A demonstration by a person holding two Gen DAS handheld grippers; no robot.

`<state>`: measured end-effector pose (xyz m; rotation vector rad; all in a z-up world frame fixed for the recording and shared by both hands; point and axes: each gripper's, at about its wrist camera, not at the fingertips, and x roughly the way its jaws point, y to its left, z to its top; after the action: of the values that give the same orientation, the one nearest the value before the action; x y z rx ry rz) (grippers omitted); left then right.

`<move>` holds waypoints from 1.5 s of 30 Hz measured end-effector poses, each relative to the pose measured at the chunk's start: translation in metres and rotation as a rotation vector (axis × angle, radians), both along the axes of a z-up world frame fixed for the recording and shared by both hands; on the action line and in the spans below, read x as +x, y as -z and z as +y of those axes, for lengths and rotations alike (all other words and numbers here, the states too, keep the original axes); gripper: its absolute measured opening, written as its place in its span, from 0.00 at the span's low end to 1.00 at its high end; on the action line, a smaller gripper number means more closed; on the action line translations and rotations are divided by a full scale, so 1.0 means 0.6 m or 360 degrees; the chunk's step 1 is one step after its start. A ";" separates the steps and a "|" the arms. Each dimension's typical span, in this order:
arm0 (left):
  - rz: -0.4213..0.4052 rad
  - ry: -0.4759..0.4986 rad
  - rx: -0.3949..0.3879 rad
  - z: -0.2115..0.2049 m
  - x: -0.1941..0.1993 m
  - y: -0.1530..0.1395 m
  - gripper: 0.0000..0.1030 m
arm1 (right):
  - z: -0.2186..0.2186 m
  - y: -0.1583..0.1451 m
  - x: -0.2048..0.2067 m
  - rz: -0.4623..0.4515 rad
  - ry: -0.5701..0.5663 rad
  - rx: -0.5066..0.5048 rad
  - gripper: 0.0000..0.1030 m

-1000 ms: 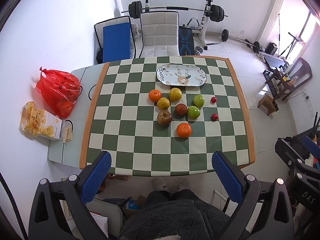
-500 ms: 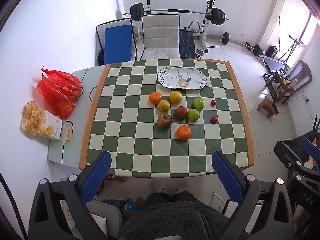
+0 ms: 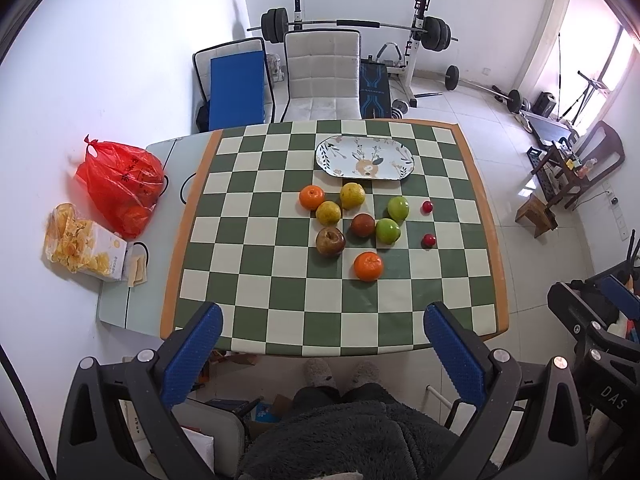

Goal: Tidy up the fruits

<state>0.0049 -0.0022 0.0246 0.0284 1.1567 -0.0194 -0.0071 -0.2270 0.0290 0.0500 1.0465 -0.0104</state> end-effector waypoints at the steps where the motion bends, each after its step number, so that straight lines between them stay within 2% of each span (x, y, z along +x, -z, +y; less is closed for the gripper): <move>1: -0.0002 -0.0001 0.0001 0.000 0.001 -0.002 1.00 | 0.001 -0.001 0.001 -0.0002 0.0000 0.0001 1.00; 32: -0.0013 -0.0008 -0.0011 -0.003 0.002 -0.005 1.00 | -0.002 -0.001 0.004 -0.0014 0.0003 0.0000 1.00; 37: -0.0047 -0.0046 -0.0020 -0.004 0.023 0.000 1.00 | 0.000 -0.001 0.004 -0.0017 0.0003 0.0001 1.00; 40: -0.0132 -0.0112 0.0030 0.002 0.053 0.019 1.00 | 0.001 0.000 0.005 -0.0017 0.0006 0.0003 1.00; 45: -0.0206 -0.0241 0.0249 0.023 0.110 0.081 1.00 | -0.001 0.015 0.035 -0.0092 -0.0018 0.0069 1.00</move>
<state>0.0709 0.0117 -0.0238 0.0794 1.0266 0.2047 0.0137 -0.2275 0.0202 0.0832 0.9890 0.0240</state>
